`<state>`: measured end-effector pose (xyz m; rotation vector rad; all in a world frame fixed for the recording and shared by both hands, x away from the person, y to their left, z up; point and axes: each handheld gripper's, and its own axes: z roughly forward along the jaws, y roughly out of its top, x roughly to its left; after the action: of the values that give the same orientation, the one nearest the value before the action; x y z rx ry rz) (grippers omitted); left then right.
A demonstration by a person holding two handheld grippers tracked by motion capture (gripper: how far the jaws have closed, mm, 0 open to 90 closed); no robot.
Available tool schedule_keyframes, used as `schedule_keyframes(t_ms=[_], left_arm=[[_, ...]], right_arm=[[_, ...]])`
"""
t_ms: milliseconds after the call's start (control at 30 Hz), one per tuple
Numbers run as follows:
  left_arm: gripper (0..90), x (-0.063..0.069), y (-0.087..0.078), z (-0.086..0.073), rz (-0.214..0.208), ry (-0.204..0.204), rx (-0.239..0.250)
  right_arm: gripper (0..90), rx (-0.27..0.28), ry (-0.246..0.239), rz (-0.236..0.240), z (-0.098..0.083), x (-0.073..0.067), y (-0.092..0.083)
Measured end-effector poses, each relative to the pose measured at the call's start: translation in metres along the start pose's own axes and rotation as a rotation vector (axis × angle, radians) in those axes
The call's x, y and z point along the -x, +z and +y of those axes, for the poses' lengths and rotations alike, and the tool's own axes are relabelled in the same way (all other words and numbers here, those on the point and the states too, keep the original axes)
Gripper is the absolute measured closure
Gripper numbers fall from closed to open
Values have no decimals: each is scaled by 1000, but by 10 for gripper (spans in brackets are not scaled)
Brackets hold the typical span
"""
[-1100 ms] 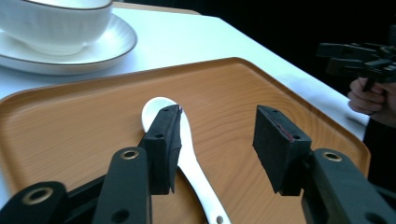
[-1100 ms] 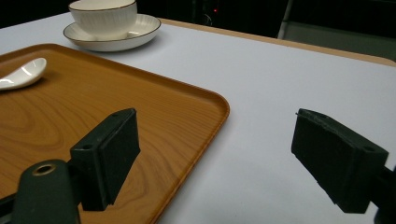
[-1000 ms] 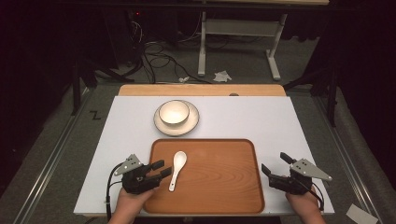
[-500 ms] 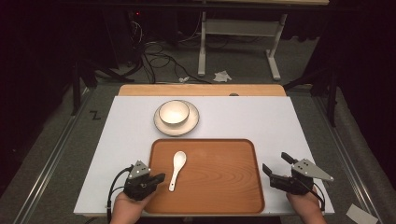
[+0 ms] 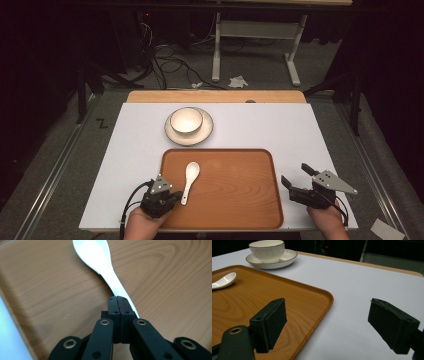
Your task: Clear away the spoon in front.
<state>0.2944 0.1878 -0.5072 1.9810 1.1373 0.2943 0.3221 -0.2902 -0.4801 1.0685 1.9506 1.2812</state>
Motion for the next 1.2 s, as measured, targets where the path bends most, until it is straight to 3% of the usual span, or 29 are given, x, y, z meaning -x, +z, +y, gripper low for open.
schedule_keyframes(t_ms=[133, 200, 467, 800, 1000, 1200], left_arm=[[900, 4, 5, 0, 11, -1, -44], [900, 9, 7, 1, -4, 19, -58], [900, 17, 13, 1, -32, 47, -71], [892, 23, 16, 1, -53, 49, -61], [738, 25, 17, 2, -59, 72, -70], [469, 24, 17, 2, -56, 59, -56]], right_arm=[[165, 2, -3, 3, 0, 0, 0], [165, 2, -3, 2, 0, -1, -1], [165, -1, 0, 0, 0, 0, 0], [165, -5, -1, 2, -1, -1, 1], [165, -5, 1, 3, -1, 0, 1], [165, -5, 0, 3, -1, 0, 0]])
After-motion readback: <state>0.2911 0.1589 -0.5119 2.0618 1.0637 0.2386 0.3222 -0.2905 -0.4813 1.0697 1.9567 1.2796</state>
